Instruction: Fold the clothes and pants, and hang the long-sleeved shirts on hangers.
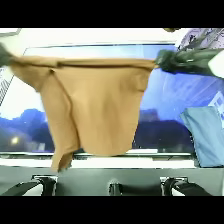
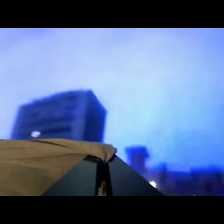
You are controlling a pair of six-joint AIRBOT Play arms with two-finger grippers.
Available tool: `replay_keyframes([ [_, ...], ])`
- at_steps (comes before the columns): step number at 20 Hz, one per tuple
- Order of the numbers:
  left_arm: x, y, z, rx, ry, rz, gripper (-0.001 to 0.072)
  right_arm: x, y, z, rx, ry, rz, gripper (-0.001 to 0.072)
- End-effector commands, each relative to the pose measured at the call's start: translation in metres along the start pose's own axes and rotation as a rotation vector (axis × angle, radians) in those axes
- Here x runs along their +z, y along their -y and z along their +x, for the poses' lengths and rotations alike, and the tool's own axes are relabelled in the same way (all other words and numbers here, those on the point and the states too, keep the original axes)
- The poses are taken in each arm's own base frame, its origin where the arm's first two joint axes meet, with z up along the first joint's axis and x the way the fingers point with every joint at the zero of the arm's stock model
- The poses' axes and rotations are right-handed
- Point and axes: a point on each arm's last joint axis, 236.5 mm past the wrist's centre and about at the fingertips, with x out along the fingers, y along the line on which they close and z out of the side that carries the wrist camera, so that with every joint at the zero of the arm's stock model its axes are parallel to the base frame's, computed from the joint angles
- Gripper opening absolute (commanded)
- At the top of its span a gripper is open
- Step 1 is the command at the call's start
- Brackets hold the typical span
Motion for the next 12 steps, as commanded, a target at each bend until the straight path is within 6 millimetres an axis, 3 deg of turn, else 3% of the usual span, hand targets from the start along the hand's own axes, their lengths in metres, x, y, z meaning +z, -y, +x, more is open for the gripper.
replay_keyframes([
  [1,-0.065,-0.012,0.143,0.043,-0.219,-0.001,0.0016,-0.047,0.031,0.123,-0.06,-0.176,0.097,0.0032],
  [3,-0.097,-0.017,0.201,0.055,-0.274,0.001,0.0017,-0.07,0.044,0.172,-0.077,-0.221,0.165,0.0033],
  [6,-0.141,-0.024,0.248,0.063,-0.366,-0.021,0.0018,-0.101,0.051,0.217,-0.072,-0.284,0.25,0.0033],
  [8,-0.157,-0.024,0.258,0.053,-0.409,-0.055,0.0021,-0.119,0.047,0.233,-0.053,-0.331,0.294,0.0034],
  [9,-0.161,-0.025,0.258,0.056,-0.421,-0.053,0.0063,-0.126,0.044,0.236,-0.04,-0.355,0.321,0.0037],
  [11,-0.16,-0.026,0.253,0.048,-0.444,-0.016,0.0287,-0.131,0.037,0.235,-0.016,-0.379,0.352,0.0123],
  [12,-0.156,-0.027,0.247,0.031,-0.461,0.007,0.0354,-0.131,0.032,0.232,-0.001,-0.389,0.368,0.0171],
])
